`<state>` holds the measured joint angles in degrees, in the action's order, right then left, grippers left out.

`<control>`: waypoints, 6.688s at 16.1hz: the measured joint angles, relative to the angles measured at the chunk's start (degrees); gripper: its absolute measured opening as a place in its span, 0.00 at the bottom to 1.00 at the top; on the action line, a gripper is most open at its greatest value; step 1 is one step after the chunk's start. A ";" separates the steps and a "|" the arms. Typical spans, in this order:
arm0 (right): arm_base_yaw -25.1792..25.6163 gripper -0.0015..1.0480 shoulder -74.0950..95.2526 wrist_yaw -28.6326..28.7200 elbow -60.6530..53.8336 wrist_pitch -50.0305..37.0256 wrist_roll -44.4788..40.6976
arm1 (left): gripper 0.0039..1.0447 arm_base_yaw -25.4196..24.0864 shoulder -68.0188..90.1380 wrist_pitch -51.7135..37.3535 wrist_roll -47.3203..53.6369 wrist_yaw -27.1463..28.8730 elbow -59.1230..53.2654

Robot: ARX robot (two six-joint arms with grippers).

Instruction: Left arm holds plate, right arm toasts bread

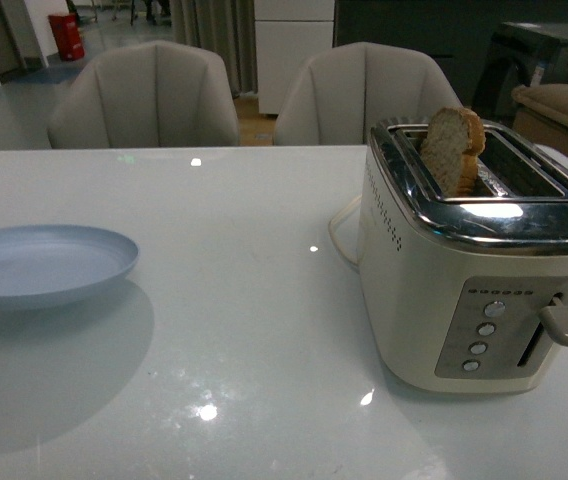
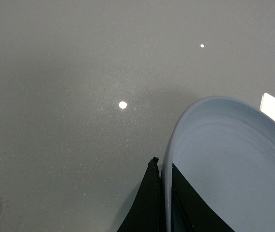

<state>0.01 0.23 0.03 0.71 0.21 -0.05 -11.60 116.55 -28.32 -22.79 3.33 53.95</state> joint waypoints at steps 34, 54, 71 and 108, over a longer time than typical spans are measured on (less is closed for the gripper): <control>0.00 0.94 0.00 0.00 0.00 0.00 0.00 | 0.94 3.65 -6.38 2.62 9.35 -3.98 3.17; 0.00 0.94 0.00 -0.02 0.00 0.00 0.00 | 0.01 11.76 -64.98 -16.00 21.94 -3.32 -47.21; 0.00 0.94 0.00 -0.02 0.00 0.00 0.00 | 0.01 11.72 -95.10 6.97 21.97 -3.32 -53.35; 0.00 0.94 0.00 -0.02 0.00 -0.02 0.00 | 0.94 11.72 -116.13 28.50 22.01 -3.30 -53.33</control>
<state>0.01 0.23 0.01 0.71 0.19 -0.05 0.12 0.43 0.19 -0.78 0.03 0.62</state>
